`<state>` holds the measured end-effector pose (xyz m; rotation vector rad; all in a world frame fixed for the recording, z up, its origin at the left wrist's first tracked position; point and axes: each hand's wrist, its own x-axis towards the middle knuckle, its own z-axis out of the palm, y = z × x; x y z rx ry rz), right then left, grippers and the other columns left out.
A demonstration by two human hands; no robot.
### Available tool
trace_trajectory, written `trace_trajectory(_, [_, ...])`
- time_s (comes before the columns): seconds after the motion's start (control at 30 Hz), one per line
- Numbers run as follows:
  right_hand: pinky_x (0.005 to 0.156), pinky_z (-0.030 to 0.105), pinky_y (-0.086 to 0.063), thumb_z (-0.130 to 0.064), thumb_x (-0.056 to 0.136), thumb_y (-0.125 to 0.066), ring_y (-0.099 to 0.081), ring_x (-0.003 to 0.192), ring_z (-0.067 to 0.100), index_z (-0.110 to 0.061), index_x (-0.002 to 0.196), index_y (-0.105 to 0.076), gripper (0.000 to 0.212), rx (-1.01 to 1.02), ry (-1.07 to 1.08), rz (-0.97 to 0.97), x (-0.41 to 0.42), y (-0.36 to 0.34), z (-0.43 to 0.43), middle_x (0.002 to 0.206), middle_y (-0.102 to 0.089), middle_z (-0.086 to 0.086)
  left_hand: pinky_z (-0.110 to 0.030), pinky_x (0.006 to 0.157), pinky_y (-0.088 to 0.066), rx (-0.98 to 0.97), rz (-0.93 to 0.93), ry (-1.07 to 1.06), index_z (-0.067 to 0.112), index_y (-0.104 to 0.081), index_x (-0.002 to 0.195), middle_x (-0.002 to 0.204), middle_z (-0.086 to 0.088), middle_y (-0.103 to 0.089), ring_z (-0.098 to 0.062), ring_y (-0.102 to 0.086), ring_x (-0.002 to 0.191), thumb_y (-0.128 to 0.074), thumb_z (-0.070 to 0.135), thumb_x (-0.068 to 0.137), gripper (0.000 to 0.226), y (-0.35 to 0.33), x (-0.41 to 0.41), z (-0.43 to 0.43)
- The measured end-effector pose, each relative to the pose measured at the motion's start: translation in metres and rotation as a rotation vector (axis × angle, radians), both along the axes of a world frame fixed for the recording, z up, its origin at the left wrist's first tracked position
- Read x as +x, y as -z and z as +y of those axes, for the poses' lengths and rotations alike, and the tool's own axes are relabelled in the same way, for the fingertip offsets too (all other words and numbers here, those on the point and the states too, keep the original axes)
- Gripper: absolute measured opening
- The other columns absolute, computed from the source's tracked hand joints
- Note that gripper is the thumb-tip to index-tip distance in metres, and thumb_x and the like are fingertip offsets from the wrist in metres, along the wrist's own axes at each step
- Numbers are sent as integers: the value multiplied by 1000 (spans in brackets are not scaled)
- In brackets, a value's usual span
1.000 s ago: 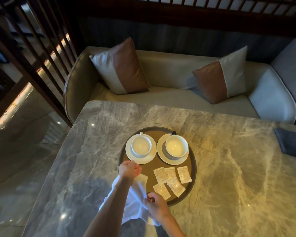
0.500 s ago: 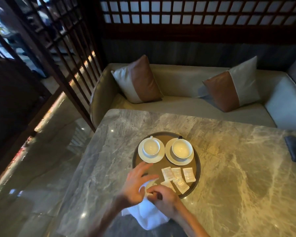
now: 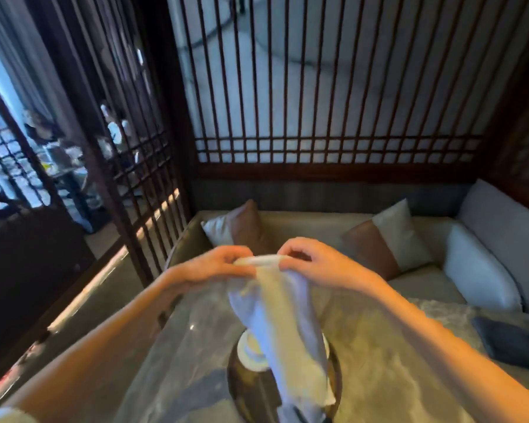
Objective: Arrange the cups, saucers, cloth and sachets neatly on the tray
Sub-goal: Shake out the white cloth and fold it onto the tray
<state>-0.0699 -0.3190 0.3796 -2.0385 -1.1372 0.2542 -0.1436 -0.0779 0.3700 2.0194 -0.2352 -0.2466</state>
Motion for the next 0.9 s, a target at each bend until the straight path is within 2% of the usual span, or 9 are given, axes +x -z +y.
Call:
trace_trajectory(0.1, [69, 19, -44, -21, 92, -66, -55, 73, 1, -19, 94, -66, 3, -19, 75, -76, 26, -73, -26, 84, -65, -9, -17, 61, -48, -129, -215, -109, 25, -67, 83, 72, 9, -63, -5, -58, 71, -76, 20, 80, 11, -63, 26, -25])
trace_trajectory(0.2, [74, 21, -51, -42, 87, -68, -62, 82, 1, -23, 99, -65, 22, 50, 88, -140, 40, -146, -36, 93, -68, -7, -17, 63, -48, -36, -498, -158, 20, -61, 89, 78, 7, -61, -3, -57, 71, -76, 23, 82, 17, -136, 55, -63])
trace_trajectory(0.27, [81, 29, -52, -59, 80, -66, -65, 91, 13, -27, 101, -63, 39, 123, 151, -197, 44, -188, -31, 100, -68, 0, -23, 65, -49, 18, -643, -148, 14, -55, 95, 85, -4, -59, -9, -56, 76, -67, 26, 89, 19, -183, 71, -87])
trace_trajectory(0.33, [79, 35, -50, -62, 79, -64, -62, 85, 15, -29, 93, -62, 36, 196, 231, -263, 49, -224, -28, 93, -67, 3, -33, 71, -51, 21, -735, -185, 9, -50, 103, 94, -14, -58, -18, -56, 84, -55, 27, 97, 20, -225, 80, -105])
trace_trajectory(0.47, [67, 27, -43, -41, 91, -63, -55, 74, 11, -14, 95, -63, 27, 286, 261, -282, 60, -272, -36, 82, -62, 1, -41, 81, -52, -102, -564, -86, 9, -62, 103, 98, -21, -64, -24, -60, 90, -49, 48, 95, 42, -254, 80, -95])
trace_trajectory(0.57, [59, 23, -38, -36, 93, -60, -50, 69, 12, -18, 89, -58, 19, 391, 353, -320, 67, -286, -61, 81, -56, 0, -33, 79, -60, 84, -311, 111, 22, -71, 107, 105, -6, -73, -20, -71, 93, -69, 38, 87, 26, -224, 83, -53])
trace_trajectory(0.67, [65, 23, -40, -38, 93, -60, -52, 72, 8, -16, 90, -58, 22, 472, 416, -326, 77, -281, -85, 83, -54, -2, -33, 86, -58, 75, -138, 169, 20, -67, 119, 117, -7, -70, -26, -68, 107, -71, 35, 87, 36, -203, 89, -23])
trace_trajectory(0.77, [62, 17, -41, -29, 94, -62, -51, 67, 1, -15, 91, -58, 15, 528, 437, -402, 87, -268, -101, 80, -53, -4, -27, 87, -56, 107, -216, 96, 18, -62, 122, 117, -7, -67, -21, -67, 106, -67, 35, 90, 36, -207, 94, -5])
trace_trajectory(0.9, [67, 34, -45, -19, 94, -60, -54, 76, 17, -12, 95, -56, 8, 769, 555, -308, 101, -239, -116, 86, -54, 6, -20, 69, -55, 189, -290, -37, 15, -58, 105, 99, -6, -60, -10, -66, 78, -64, 24, 91, 17, -209, 97, 3])
